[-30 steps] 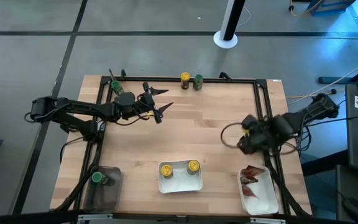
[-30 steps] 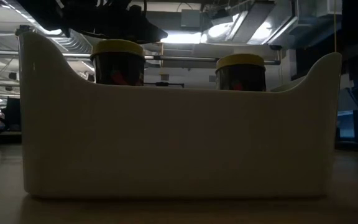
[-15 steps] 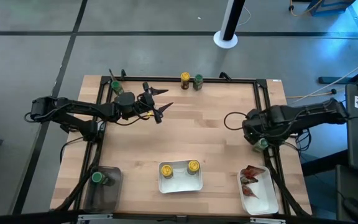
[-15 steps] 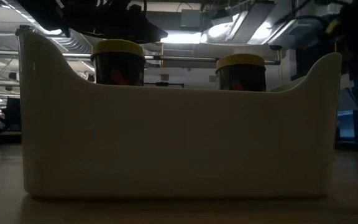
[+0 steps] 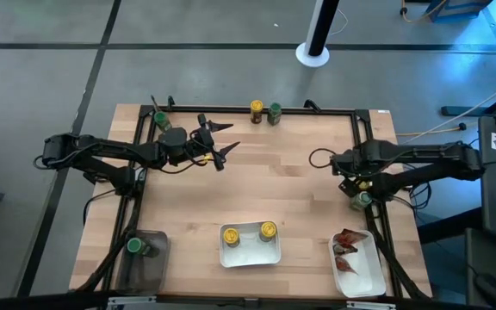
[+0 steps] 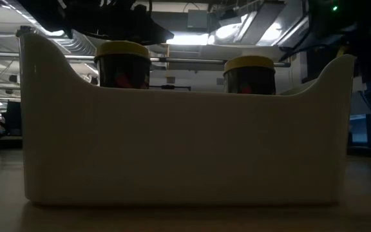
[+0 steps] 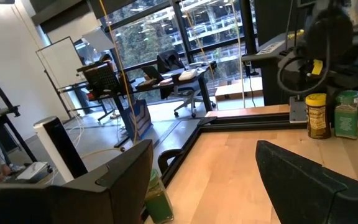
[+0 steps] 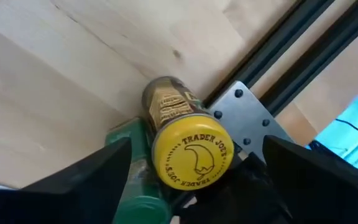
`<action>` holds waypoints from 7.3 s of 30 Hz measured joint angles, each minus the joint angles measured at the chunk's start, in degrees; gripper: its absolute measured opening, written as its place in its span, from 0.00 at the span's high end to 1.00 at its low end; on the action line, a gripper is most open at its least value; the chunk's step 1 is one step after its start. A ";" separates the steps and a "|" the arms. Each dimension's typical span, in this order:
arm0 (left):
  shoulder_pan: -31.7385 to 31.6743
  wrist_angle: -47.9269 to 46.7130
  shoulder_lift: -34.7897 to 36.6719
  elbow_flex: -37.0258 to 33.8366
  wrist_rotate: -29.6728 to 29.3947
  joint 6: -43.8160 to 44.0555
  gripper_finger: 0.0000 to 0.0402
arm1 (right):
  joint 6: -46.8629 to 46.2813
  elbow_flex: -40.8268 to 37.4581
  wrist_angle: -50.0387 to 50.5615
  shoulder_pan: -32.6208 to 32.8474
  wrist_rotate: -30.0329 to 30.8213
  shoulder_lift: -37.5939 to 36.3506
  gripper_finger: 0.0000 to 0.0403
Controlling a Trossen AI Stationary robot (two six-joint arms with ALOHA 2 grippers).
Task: Sort spices by type
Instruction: Put the bottom yellow seasoning bottle into the left white bin, then put the top left green seasoning bottle into the black bin
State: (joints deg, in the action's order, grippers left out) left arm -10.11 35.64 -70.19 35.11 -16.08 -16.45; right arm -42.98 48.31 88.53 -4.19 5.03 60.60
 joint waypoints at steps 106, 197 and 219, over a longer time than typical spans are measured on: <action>5.59 -3.14 -24.28 14.60 16.59 2.51 0.80 | 31.56 30.05 -41.11 10.16 11.28 21.15 0.43; 7.45 -42.75 -2.14 12.48 6.61 15.01 0.80 | 33.36 51.49 -40.78 22.18 3.07 56.57 0.23; 7.45 -41.63 -2.14 12.35 6.60 16.70 0.80 | 30.41 44.21 -25.61 21.35 16.29 32.58 0.17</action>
State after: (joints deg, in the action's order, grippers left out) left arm -2.66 -5.99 -72.34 47.46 -9.47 0.25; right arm -12.57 92.53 62.92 17.17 21.32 93.19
